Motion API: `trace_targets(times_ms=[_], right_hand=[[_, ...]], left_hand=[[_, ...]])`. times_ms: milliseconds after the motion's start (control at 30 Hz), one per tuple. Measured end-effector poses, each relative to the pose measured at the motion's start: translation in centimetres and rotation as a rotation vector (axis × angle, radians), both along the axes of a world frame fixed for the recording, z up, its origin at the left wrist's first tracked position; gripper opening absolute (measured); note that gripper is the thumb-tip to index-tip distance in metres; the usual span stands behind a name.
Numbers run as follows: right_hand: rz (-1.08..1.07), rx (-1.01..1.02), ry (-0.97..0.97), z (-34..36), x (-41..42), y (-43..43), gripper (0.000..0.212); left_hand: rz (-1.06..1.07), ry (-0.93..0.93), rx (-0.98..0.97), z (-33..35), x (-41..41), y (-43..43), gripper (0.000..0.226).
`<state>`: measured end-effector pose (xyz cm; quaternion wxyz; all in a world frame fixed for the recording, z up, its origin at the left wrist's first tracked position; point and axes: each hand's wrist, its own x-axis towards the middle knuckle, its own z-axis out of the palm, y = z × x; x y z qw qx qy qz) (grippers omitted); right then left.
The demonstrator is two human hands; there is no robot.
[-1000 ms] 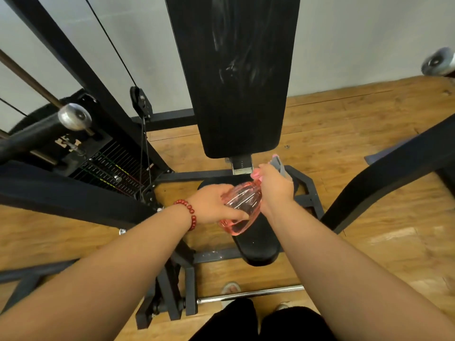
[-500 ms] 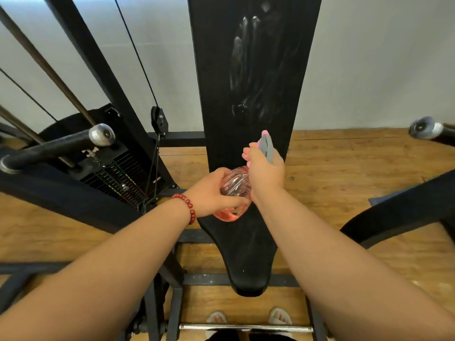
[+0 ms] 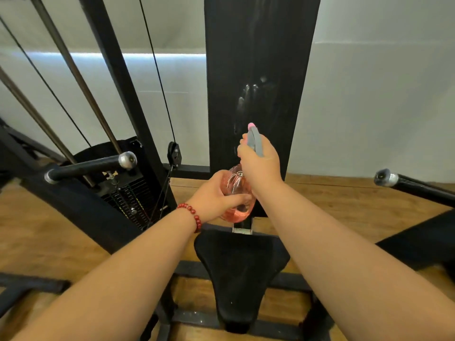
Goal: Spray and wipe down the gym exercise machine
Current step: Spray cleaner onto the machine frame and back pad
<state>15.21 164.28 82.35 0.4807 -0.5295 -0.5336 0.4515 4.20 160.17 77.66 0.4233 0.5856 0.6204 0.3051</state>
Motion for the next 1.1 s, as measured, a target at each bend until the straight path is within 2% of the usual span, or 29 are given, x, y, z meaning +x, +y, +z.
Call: trace_targets(times_ms=[167, 333, 567, 767, 967, 1100], right_hand=[[-0.013, 0.077, -0.001, 2.1, -0.4, 0.1, 0.009], [-0.024, 0.137, -0.020, 4.4, -0.7, 0.5, 0.018], [0.030, 0.233, -0.023, 8.4, -1.1, 1.5, 0.001], [-0.002, 0.315, -0.009, 10.7, -1.2, 2.2, 0.017], [-0.014, 0.302, 0.144, 12.9, -0.4, 2.9, 0.017], [0.039, 0.315, 0.155, 14.4, 0.5, 3.6, 0.013]], left_hand=[[0.034, 0.019, 0.059, 2.0, 0.1, 0.3, 0.061], [0.040, 0.001, 0.114, 3.9, 0.0, 0.8, 0.060], [0.033, -0.017, 0.188, 8.0, -0.8, 2.1, 0.054], [0.013, 0.001, 0.262, 10.5, -0.7, 2.8, 0.056], [0.006, -0.009, 0.350, 12.2, -1.1, 3.4, 0.057], [-0.040, -0.001, 0.357, 13.4, -1.4, 4.0, 0.061]])
